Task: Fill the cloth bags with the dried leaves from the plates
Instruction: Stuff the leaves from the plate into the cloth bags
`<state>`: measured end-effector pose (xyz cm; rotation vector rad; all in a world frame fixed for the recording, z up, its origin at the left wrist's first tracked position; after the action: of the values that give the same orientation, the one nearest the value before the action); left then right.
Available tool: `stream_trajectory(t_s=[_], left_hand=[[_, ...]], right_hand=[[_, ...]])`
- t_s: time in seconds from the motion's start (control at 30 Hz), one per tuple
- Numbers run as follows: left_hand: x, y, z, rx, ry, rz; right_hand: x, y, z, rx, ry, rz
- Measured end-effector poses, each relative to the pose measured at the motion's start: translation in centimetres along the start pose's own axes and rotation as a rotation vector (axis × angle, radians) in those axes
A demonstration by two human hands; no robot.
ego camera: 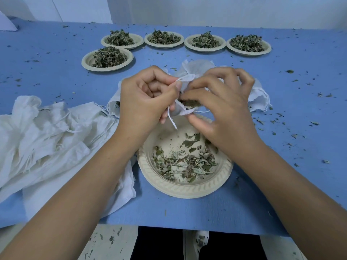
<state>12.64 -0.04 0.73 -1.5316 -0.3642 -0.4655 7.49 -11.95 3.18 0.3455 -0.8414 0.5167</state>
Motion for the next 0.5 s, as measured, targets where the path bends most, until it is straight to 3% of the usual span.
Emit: stream_trajectory(t_s=[0.2,0.4,0.5], left_hand=[[0.2,0.1,0.7,0.011,-0.056,0.002],[-0.2,0.2,-0.9,-0.044,0.077,-0.003],[-0.2,0.4,-1.3,-0.078,0.113,0.002]], right_hand=[[-0.3,0.4,1.8,-0.079,-0.154,0.037],[-0.1,0.5,0.2,-0.021,-0.007,0.023],[-0.4,0.6,-1.9,-0.002,0.195,0.026]])
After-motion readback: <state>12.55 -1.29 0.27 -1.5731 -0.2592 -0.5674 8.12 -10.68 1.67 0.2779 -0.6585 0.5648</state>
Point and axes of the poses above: each hand's wrist, its own x-axis towards the middle knuckle, its own z-axis out of the back of the hand, y = z × x, the point moved 10 cm from there along x, towards the middle knuckle, and after that the axes turned 1 degree about -z, right-handed, at the moved point
